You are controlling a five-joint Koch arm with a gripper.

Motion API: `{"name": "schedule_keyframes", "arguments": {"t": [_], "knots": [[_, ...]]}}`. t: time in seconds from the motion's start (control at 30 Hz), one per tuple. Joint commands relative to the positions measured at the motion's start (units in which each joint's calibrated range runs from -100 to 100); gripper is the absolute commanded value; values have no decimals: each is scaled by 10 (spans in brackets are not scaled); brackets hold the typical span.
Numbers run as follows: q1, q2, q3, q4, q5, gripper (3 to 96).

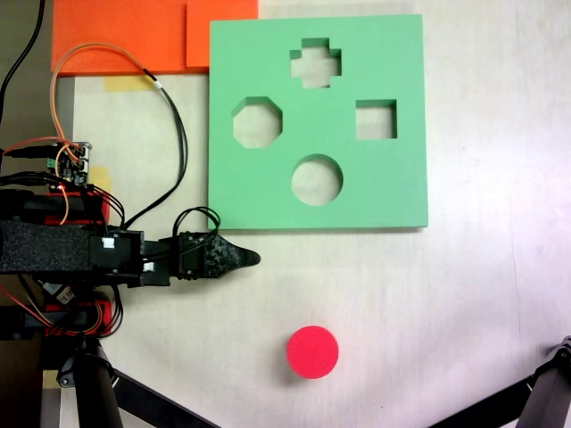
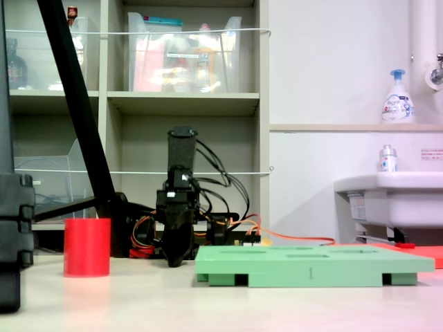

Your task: Put the cylinder block into the corresponding hole

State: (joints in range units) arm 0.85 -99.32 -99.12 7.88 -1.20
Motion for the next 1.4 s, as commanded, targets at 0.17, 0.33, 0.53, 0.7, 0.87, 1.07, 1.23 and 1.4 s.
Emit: {"name": "schedule_keyframes", "arguments": {"t": [0.17,0.33,0.53,0.7,0.87,1.07,1.23,1.4], "knots": [[1,-7,-9,-59,2,487],[1,-7,-9,-59,2,487],[2,-7,-9,-59,2,487],[1,-7,-9,-59,2,477],[6,-7,-9,-58,6,493],[-5,-7,-9,66,91,535],[-13,-7,-9,343,290,481],[-28,-7,-9,385,436,511]]}}
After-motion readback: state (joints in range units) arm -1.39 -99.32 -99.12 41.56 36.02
